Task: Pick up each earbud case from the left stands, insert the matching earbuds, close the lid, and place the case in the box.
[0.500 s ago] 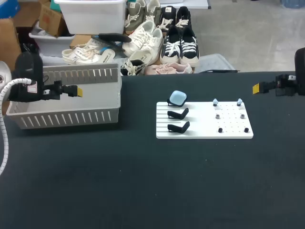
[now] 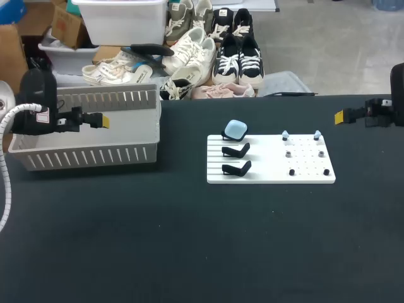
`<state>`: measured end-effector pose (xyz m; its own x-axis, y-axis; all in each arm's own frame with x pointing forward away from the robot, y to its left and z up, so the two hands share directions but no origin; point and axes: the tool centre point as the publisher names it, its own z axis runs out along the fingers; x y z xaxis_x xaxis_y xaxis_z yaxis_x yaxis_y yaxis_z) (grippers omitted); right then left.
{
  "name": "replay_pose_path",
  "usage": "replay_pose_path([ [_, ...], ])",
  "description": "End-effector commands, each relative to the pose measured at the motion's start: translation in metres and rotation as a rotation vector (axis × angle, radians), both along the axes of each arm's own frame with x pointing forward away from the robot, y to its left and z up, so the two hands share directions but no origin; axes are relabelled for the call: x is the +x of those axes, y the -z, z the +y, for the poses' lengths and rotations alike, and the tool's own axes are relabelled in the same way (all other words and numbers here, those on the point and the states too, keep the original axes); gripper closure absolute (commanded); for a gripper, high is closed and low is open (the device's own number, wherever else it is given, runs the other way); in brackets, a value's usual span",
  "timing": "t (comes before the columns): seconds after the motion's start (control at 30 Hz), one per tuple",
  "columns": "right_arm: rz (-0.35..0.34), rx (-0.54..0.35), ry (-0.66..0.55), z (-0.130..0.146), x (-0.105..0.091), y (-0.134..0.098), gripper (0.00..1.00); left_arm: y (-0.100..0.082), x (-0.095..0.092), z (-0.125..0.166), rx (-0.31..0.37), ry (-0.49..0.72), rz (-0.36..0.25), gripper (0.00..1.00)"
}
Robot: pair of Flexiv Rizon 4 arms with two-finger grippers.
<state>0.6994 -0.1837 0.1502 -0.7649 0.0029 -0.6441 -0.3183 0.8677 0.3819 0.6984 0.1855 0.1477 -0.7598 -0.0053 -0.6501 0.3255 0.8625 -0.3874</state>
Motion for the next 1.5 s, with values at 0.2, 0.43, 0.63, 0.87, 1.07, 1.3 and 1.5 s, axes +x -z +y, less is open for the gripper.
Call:
replay_pose_path([
  [0.2,0.001,0.004,-0.006,-0.001,0.001,0.0,0.0,-0.001,0.001,0.0,0.004,0.0,0.005,0.0],
  [0.43,0.001,0.004,-0.006,-0.001,0.001,0.0,0.0,-0.001,0.001,0.0,0.004,0.0,0.005,0.0],
  [0.63,0.001,0.004,-0.006,-0.001,0.001,0.0,0.0,-0.001,0.001,0.0,0.004,0.0,0.005,0.0],
  [0.87,0.001,0.004,-0.006,-0.001,0.001,0.0,0.0,-0.001,0.001,0.0,0.004,0.0,0.005,0.0],
  [1.07,0.001,0.004,-0.006,-0.001,0.001,0.0,0.0,-0.001,0.001,0.0,0.004,0.0,0.005,0.0],
  [1.3,0.001,0.004,-0.006,-0.001,0.001,0.0,0.0,0.002,0.016,-0.009,0.046,-0.086,-0.1,0.0],
  [1.5,0.001,0.004,-0.006,-0.001,0.001,0.0,0.0,0.005,0.048,-0.03,0.043,0.044,-0.131,0.0],
])
